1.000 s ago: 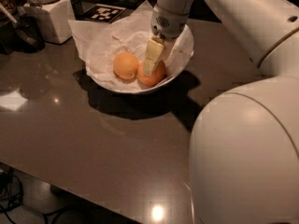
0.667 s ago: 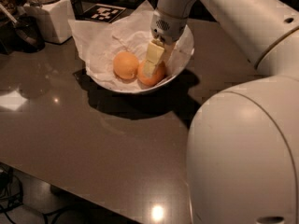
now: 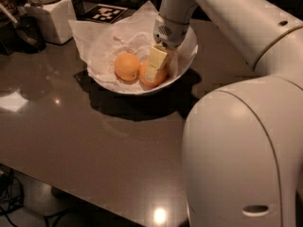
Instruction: Pick orange from white bowl
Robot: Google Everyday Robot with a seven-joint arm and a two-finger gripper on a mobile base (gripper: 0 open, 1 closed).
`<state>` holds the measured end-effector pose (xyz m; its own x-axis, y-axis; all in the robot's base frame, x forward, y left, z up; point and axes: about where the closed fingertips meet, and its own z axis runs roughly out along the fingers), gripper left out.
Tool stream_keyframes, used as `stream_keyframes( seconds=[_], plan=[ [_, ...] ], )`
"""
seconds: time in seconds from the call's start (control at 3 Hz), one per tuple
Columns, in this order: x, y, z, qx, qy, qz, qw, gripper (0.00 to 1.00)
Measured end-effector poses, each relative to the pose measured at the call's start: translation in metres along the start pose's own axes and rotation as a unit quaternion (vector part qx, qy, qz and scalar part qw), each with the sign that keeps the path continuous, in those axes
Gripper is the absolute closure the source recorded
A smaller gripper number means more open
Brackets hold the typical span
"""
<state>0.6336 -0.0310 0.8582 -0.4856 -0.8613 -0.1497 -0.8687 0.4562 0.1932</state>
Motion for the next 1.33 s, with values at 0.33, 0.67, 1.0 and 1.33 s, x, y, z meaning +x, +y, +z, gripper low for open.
stream_keyframes(
  seconds=[0.33,0.67,1.0,1.33],
  plan=[
    [0.000,0.000,0.000,0.000,0.000,0.000,1.0000,0.49],
    [0.000,0.000,0.000,0.000,0.000,0.000,1.0000,0.73],
    [-0.009,0.002,-0.004,0.015,-0.017,-0.021,0.9995,0.96],
    [-0.004,0.031,-0.027,0.009,-0.055,-0.080,0.9952,1.00]
  ],
)
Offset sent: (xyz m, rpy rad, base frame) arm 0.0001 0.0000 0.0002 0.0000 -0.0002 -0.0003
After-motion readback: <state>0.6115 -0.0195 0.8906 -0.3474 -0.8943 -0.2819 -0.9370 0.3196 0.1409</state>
